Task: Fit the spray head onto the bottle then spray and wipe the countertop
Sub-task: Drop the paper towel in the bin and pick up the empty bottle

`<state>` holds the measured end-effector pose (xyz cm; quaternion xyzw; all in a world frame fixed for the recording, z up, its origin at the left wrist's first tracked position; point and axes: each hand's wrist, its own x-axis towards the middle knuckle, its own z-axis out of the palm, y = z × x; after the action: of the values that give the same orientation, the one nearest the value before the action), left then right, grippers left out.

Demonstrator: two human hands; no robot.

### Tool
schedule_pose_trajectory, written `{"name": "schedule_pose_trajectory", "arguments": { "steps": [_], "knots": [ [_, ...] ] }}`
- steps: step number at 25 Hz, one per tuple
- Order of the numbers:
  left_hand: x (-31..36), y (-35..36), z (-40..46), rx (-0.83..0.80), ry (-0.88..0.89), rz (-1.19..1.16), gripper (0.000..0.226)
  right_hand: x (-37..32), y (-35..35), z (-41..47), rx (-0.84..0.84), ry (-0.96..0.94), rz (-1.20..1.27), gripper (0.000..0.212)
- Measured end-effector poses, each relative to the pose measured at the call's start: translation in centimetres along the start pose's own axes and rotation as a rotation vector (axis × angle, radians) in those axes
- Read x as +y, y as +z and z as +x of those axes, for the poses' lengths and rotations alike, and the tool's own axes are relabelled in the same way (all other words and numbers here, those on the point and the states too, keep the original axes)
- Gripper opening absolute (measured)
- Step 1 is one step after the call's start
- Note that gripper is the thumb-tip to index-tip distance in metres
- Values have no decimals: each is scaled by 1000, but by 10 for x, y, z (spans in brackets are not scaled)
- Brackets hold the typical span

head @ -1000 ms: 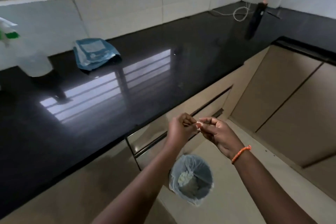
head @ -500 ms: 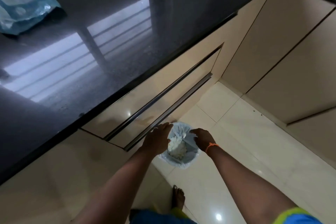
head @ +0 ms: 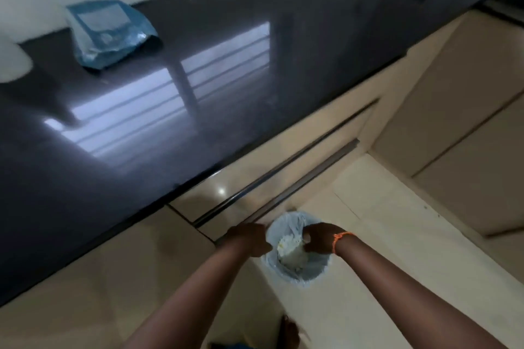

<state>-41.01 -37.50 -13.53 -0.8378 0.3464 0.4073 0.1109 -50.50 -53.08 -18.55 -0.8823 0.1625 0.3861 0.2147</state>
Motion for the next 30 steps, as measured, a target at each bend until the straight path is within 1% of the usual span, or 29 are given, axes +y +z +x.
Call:
{"name": "schedule_pose_trajectory", "arguments": {
  "steps": [2, 3, 6, 8, 10, 11, 13, 16, 19, 21, 24, 26, 28, 30],
  "knots": [
    [-10, -30, -36, -80, 42, -42, 46, -27, -40, -28, 23, -79, -80, 49],
    [-18, -45, -58, -68, 63, -103, 41, -44, -61, -44, 74, -148, -98, 49],
    [-57, -83, -124, 136, 63, -266, 25, -103, -122, -90, 276, -437, -120, 40],
    [-92, -99, -164, 308, 3, -360, 31, -150, -153, -112, 369, -595, -83, 34],
    [-135, -111, -193, 486, -98, -371, 39, -200, -177, -120, 415, -725, -37, 32],
    [-158, -115, -205, 544, -162, -371, 41, -227, -187, -118, 432, -778, -30, 32],
    [-206, -121, -222, 608, -294, -417, 45, -276, -200, -108, 475, -853, -35, 31],
    [-283, -123, -236, 696, -428, -542, 47, -349, -211, -83, 512, -895, -18, 29],
    [-359, -120, -232, 837, -471, -694, 44, -417, -216, -53, 513, -920, -18, 27],
    [-402, -117, -224, 924, -512, -758, 48, -458, -217, -33, 512, -923, -23, 25],
    [-455, -115, -207, 1035, -608, -759, 63, -510, -216, -3, 526, -892, 15, 22],
    [-483, -117, -197, 1094, -621, -803, 77, -538, -214, 14, 517, -884, 66, 19],
    [-505, -121, -190, 1116, -624, -850, 92, -561, -216, 27, 497, -879, 122, 17],
    [-525, -125, -181, 1124, -611, -867, 104, -584, -227, 39, 512, -857, 128, 20]
  ]
}}
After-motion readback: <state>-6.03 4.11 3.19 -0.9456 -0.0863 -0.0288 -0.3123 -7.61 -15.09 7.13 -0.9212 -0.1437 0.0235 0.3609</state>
